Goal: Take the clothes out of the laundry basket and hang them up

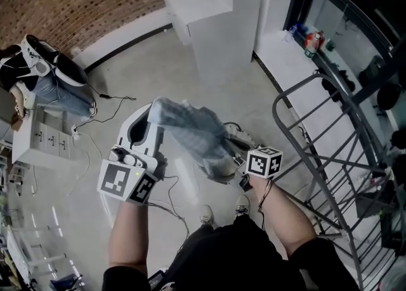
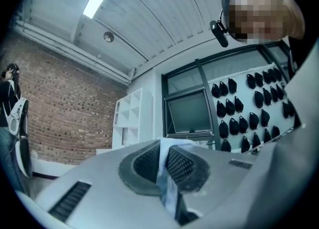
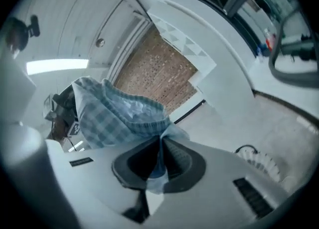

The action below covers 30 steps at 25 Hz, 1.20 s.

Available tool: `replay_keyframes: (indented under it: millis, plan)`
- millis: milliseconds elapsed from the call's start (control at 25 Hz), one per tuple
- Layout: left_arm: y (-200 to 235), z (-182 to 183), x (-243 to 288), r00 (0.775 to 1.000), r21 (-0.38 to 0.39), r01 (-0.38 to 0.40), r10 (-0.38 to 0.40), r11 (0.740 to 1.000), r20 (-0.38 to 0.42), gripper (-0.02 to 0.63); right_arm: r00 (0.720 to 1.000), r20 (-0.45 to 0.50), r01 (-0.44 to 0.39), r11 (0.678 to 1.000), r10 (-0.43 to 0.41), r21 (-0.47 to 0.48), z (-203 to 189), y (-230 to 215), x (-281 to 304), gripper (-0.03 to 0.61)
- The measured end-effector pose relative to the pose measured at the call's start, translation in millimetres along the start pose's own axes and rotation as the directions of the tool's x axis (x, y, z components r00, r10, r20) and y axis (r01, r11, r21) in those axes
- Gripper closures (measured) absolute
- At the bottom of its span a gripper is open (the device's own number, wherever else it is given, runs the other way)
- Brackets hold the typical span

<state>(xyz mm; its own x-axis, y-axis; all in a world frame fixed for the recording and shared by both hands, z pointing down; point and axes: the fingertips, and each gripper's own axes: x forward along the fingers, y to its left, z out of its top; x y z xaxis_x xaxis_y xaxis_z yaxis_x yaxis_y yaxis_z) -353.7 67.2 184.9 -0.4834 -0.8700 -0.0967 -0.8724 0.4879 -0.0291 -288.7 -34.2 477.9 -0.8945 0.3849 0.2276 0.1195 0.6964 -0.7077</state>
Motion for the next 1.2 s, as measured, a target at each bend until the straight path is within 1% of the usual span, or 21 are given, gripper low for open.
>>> replay_keyframes:
  millis: [40,120,280,440,600,760,920,1040,1200]
  plan:
    - [6,-3,-1,1.0,-0.004,-0.007,0.007,1.0,-0.007,0.606,0.999,0.016,0.033,0.998,-0.032,-0.06,9,1,-7,0.557]
    - [15,-8,-1,1.0,-0.02,-0.011,0.011,1.0,-0.013,0.606,0.994,0.058,0.101,0.981,-0.093,-0.165,27,4,-22,0.558]
    - [21,-17,1,1.0,-0.029,0.002,-0.002,1.0,-0.029,0.606,0.969,0.16,0.23,0.923,-0.189,-0.309,59,17,-55,0.558]
    - [17,-24,-1,0.999,-0.022,0.043,-0.044,0.999,-0.032,0.606,0.934,0.253,0.334,0.862,-0.25,-0.382,77,40,-84,0.558]
    - [9,-29,-4,0.996,-0.028,0.091,-0.091,0.995,-0.02,0.606,0.892,0.348,0.422,0.808,-0.288,-0.412,90,65,-120,0.56]
    - [5,-35,-8,0.99,-0.051,0.139,-0.139,0.989,-0.002,0.606,0.831,0.456,0.509,0.768,-0.32,-0.389,103,93,-164,0.56]
    - [-13,-33,-8,0.979,-0.067,0.204,-0.204,0.977,0.007,0.606,0.753,0.553,0.602,0.715,-0.357,-0.357,111,119,-215,0.56]
    - [-40,-28,-4,0.961,-0.072,0.278,-0.277,0.958,0.024,0.606,0.692,0.607,0.667,0.667,-0.391,-0.331,110,137,-254,0.56]
    - [-85,-20,4,0.928,-0.074,0.373,-0.37,0.925,0.042,0.606,0.61,0.662,0.744,0.603,-0.436,-0.288,103,155,-309,0.56]
